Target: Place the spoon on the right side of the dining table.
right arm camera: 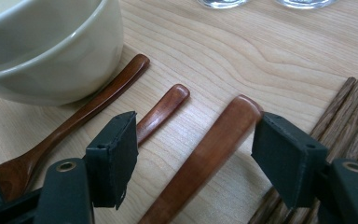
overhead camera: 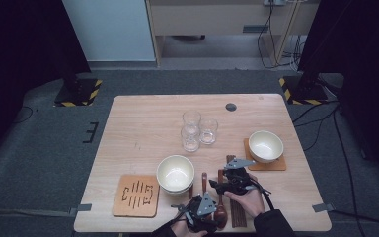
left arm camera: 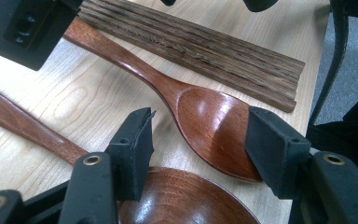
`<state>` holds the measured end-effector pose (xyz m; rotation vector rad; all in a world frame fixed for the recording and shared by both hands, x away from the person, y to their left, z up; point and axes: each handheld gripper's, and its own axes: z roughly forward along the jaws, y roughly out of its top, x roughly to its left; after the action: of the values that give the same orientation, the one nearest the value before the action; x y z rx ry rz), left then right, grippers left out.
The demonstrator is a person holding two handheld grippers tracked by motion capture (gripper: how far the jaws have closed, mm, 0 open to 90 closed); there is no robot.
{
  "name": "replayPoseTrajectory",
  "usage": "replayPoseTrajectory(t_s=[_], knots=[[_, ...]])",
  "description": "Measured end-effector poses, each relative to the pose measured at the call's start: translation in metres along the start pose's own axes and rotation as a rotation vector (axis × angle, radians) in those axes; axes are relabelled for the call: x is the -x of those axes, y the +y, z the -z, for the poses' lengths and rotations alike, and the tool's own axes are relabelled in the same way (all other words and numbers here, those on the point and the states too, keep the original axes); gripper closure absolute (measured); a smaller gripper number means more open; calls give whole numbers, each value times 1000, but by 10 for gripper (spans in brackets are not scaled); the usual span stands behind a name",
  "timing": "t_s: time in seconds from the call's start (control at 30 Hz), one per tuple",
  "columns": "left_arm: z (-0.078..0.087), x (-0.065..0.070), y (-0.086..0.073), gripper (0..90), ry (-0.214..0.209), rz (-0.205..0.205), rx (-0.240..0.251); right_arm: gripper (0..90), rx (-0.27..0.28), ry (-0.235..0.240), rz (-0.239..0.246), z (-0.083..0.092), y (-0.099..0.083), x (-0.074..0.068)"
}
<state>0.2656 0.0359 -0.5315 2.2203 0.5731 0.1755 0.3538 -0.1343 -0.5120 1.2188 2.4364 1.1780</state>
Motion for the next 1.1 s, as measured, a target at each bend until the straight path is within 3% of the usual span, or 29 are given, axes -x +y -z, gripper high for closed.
replayPoseTrajectory(t_s=[0.2,0.4,0.57,1.1], knots=[[0,0,0,406,0,-1,3,412,-22,1,-2,-2,-1,2],[0,0,-1,406,-2,-2,4,554,-64,10,9,-3,-2,1],[0,0,-1,406,-3,-2,5,574,-69,17,-1,-1,0,1],[-1,-2,0,401,4,15,7,629,-9,60,-19,8,5,-2]])
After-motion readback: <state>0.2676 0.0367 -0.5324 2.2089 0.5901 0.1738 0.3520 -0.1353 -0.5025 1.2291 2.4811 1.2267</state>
